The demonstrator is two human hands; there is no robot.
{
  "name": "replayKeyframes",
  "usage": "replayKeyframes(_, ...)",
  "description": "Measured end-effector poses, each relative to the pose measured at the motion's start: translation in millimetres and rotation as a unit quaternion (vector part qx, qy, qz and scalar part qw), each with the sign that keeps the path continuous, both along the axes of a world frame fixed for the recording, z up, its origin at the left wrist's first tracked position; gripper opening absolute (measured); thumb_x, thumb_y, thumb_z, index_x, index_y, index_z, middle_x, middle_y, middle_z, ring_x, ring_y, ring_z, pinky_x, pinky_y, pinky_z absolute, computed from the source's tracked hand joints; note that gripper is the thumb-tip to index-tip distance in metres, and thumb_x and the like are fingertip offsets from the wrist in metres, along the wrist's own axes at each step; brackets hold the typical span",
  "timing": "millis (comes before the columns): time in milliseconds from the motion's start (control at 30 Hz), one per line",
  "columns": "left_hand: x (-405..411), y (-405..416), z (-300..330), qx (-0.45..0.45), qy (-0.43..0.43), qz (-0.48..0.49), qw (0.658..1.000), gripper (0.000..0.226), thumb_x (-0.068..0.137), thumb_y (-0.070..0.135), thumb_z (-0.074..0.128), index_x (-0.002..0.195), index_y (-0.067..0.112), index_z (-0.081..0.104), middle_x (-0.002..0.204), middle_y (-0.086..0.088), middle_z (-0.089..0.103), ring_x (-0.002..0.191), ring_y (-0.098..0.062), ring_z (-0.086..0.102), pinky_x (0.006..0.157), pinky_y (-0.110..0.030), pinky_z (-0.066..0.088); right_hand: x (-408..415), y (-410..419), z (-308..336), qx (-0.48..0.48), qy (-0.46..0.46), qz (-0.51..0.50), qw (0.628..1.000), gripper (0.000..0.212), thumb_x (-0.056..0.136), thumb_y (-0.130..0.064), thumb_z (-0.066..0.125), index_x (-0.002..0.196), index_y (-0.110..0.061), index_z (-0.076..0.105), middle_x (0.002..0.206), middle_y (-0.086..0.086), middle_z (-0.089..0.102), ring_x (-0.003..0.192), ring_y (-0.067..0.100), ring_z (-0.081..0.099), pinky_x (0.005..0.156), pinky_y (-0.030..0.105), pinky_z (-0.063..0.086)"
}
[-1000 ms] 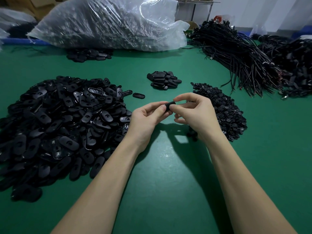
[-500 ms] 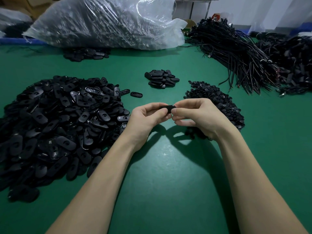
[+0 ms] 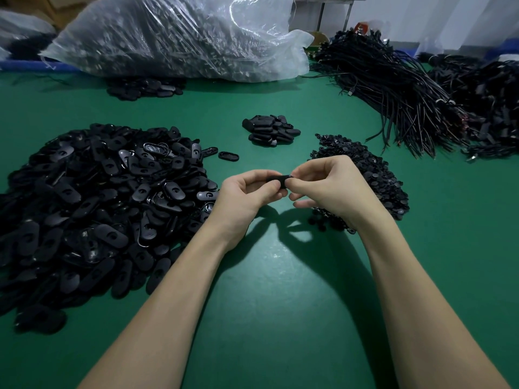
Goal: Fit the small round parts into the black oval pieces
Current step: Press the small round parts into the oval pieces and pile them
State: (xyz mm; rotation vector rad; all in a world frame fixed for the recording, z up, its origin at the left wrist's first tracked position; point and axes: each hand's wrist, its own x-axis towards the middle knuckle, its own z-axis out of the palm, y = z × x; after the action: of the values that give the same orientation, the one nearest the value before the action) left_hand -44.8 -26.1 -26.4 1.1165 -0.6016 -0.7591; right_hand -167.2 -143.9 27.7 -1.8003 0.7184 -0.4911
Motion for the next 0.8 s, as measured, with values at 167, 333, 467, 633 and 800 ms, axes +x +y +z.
replayKeyframes(167, -1.6, -0.3, 0.4, 0.01, -0.022, 0.0, 1.0, 0.012, 0.091, -0.002, 0.067, 0.099, 0.005, 0.072, 0.096, -0.011, 0.078, 0.093, -0.023, 0.074, 0.087, -0.027, 0.057, 1.6, -0.3, -2.8, -0.019, 0.011, 0.002, 1.0, 0.003, 0.084, -0.008, 0.079, 0.083, -0.009, 0.077, 0.069, 0.005, 0.076, 0.068, 0.014, 0.075, 0.062, 0.024, 0.06)
replayKeyframes(333, -3.7, 0.1, 1.5, 0.039, -0.051, 0.009, 0.998, 0.012, 0.093, -0.004, 0.065, 0.104, -0.002, 0.07, 0.093, -0.012, 0.077, 0.088, -0.02, 0.074, 0.082, -0.021, 0.056, 1.8, -2.0, -7.7, -0.054, 0.033, 0.002, 0.998, 0.005, 0.083, -0.01, 0.079, 0.081, -0.013, 0.077, 0.068, 0.005, 0.076, 0.068, 0.016, 0.076, 0.071, 0.033, 0.064)
replayKeyframes(467, -5.2, 0.2, 3.0, 0.059, -0.072, 0.02, 0.995, 0.011, 0.093, -0.005, 0.064, 0.1, 0.001, 0.071, 0.091, -0.011, 0.076, 0.086, -0.019, 0.074, 0.08, -0.02, 0.056, 3.2, -0.9, -12.0, -0.065, 0.032, -0.005, 0.997, 0.006, 0.082, -0.011, 0.08, 0.08, -0.015, 0.076, 0.067, 0.003, 0.076, 0.065, 0.016, 0.075, 0.076, 0.04, 0.065)
replayKeyframes(633, -5.6, -1.2, 3.6, 0.073, -0.079, 0.033, 0.994, 0.011, 0.093, -0.003, 0.065, 0.1, 0.002, 0.071, 0.09, -0.011, 0.076, 0.083, -0.016, 0.073, 0.079, -0.02, 0.056, 2.9, 0.9, -15.0, -0.084, 0.027, -0.013, 0.996, 0.005, 0.082, -0.014, 0.081, 0.08, -0.017, 0.077, 0.069, 0.0, 0.076, 0.066, 0.016, 0.077, 0.075, 0.043, 0.065)
replayKeyframes(800, -5.6, -1.4, 4.9, 0.079, -0.084, 0.04, 0.992, 0.01, 0.093, -0.001, 0.067, 0.098, 0.006, 0.073, 0.087, -0.007, 0.078, 0.082, -0.015, 0.075, 0.077, -0.019, 0.056, 2.3, 0.2, -18.3, -0.076, 0.008, -0.018, 0.997, 0.007, 0.083, -0.013, 0.081, 0.079, -0.017, 0.076, 0.069, 0.0, 0.076, 0.066, 0.016, 0.077, 0.073, 0.041, 0.066)
